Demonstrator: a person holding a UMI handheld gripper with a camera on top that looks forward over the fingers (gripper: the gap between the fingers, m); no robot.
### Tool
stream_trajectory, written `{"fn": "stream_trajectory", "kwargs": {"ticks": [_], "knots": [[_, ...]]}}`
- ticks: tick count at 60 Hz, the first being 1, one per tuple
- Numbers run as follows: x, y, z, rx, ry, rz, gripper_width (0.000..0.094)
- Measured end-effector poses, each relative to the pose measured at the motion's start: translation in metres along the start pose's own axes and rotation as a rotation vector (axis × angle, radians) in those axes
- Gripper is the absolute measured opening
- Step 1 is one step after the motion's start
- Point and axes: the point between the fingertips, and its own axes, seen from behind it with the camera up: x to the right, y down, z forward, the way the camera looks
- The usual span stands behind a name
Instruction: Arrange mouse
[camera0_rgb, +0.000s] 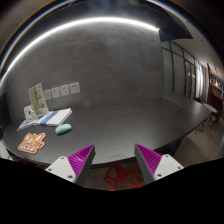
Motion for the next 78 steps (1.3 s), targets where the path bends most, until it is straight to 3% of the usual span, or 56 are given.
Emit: {"fn": "stream_trajectory", "kwargs": {"ticks": [19,40,49,50,53,54,78], "knots": [[-0.08,0.003,0.021,-0.007,-0.039,-0.069,0.0828],[-0.277,0.037,0.139,-0.081,-0.192,-0.074,0.0828],[-0.307,0.055,0.192,-0.175,-0.16,-0.081,0.0831],[-0.308,0.057,0.197,-0.184,-0.154,-0.082,0.0872],[-0.308,0.052,0.207,-0.182,-0.124,-0.113,0.0879],[-0.308,0.05,0.21,-0.185,-0.12,-0.123,0.0836],[-0.312,0.02,0.289,-0.244,-0.049,-0.077,0.0839]]}}
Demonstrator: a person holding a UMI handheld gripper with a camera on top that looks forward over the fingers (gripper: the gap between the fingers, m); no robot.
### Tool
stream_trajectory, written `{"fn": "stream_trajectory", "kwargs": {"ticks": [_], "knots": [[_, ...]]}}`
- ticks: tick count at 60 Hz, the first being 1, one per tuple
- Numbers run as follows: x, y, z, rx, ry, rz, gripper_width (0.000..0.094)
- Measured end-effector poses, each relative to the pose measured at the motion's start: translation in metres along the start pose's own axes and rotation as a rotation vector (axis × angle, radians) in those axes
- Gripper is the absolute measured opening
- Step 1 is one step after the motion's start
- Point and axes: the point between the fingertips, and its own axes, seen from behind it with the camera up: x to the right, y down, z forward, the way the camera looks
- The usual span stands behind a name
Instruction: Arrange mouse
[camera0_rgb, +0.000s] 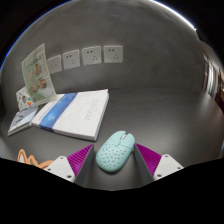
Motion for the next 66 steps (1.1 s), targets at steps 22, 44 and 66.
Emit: {"fn": "stream_trajectory", "kwargs": {"ticks": [22,44,66], "knots": [[0.0,-0.009,0.011,0.025,0.043,0.047,0.0575],[-0.039,-0.098,-0.112,0.257,0.103,0.056,0.0416],[-0.22,0.035,-0.127,0.07,-0.067,-0.028,0.0413]]}}
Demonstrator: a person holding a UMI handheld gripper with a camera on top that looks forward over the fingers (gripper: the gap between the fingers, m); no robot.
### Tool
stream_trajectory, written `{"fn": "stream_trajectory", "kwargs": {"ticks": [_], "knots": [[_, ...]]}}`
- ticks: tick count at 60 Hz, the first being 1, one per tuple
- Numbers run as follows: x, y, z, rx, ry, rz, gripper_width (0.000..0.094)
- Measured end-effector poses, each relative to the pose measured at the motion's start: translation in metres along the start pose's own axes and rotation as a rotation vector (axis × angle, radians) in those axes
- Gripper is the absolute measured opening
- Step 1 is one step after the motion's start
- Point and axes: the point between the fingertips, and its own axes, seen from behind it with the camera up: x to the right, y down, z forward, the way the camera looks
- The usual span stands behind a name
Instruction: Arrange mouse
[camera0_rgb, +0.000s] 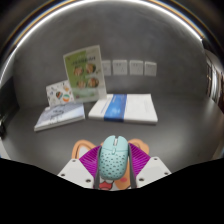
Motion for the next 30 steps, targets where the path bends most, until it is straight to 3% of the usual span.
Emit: {"fn": "stream_trajectory", "kwargs": {"ticks": [11,15,16,18,19,20,23,24,28,29,30], "knots": [[-0.009,0.058,0.012,-0.092,-0.015,-0.018,0.042],[-0.009,0.057,0.013,-0.078,-0.019,-0.024,0.0418],[-0.009,0.058,0.013,-0.076,-0.022,-0.028,0.0504],[-0.009,0.059,0.013,-0.079,-0.025,-0.036,0.0549],[-0.009,0.059,0.014,-0.081,-0.026,-0.041,0.0507],[-0.01,0.058,0.014,-0.08,-0.03,-0.046,0.0591],[-0.009,0.059,0.016,-0.085,-0.04,-0.083,0.0613],[-0.009,0.058,0.015,-0.081,-0.039,-0.098,0.0704],[-0.006,0.058,0.009,-0.077,-0.041,-0.157,0.0903],[-0.007,0.058,0.006,-0.077,-0.052,-0.165,0.0856],[-0.01,0.059,0.003,-0.078,-0.07,-0.167,0.0881]]}}
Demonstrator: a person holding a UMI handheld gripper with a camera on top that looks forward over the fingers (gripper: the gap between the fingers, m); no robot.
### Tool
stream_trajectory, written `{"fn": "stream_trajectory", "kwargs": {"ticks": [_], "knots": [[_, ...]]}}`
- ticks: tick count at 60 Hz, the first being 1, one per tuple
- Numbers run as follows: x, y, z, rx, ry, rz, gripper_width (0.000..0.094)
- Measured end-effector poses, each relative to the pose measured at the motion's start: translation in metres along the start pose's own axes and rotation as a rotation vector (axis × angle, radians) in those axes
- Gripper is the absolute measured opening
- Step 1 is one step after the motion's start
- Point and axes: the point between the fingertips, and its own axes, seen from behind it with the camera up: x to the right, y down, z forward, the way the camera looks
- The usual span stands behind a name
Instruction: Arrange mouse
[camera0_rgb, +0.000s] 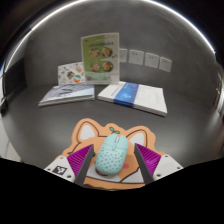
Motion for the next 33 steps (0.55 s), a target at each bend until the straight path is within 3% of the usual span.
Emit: {"fn": "stream_trajectory", "kwargs": {"ticks": [1,11,19,33], "knots": [[-0.004,0.0,-0.004,0.002,-0.02,0.003,0.0833],[-0.016,0.013,-0.071,0.058,-0.183,0.078,0.0852],[0.017,0.047,-0.133,0.098,-0.187,0.078,0.0851],[0.087,0.132,-0.218,0.082,-0.162,0.11,0.0835]]}}
